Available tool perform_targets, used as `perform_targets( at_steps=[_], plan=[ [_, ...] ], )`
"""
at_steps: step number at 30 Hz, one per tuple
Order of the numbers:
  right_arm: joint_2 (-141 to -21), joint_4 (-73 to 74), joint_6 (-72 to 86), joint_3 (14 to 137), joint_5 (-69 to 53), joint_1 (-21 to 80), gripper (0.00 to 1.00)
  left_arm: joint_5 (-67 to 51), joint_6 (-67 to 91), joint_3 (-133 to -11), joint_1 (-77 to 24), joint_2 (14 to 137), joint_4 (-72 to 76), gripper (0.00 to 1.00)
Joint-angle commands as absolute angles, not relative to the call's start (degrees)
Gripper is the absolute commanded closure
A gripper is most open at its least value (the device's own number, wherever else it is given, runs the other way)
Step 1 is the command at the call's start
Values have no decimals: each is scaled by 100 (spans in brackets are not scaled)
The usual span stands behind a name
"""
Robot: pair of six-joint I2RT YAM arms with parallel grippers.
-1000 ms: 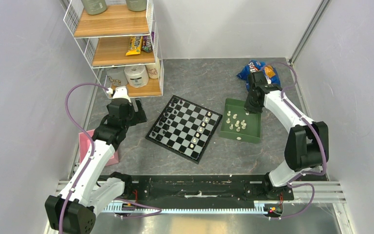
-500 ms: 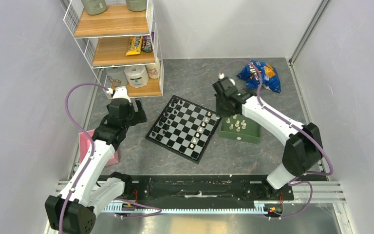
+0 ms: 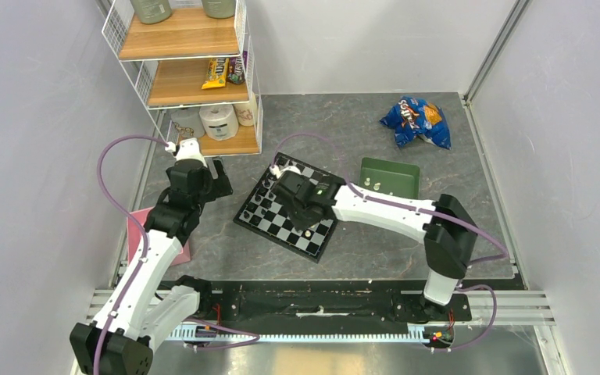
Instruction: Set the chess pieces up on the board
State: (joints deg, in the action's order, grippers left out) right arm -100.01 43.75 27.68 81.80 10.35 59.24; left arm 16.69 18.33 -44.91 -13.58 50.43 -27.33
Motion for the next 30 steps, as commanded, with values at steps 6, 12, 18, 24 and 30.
perform_targets(
  at_steps=[6,12,18,24,30],
  plan=[
    [-10642,4379,2460,8525,983,6266,100,1934,1811,-4465,-1336,4884,-2610,6],
    [-10834,4470,2412,8517,900,6302,100,1936,1811,-4465,-1336,4922,-2610,6],
    [-10957,4516,2425,8499,751,6302,100,1913,1806,-4474,-1336,4971,-2615,6],
    [-11065,4559,2454,8507,765,6305,100,1881,1800,-4474,-1336,4983,-2610,6],
    [-11126,4597,2451,8490,821,6304,100,1868,1802,-4480,-1336,5012,-2610,6]
  ],
)
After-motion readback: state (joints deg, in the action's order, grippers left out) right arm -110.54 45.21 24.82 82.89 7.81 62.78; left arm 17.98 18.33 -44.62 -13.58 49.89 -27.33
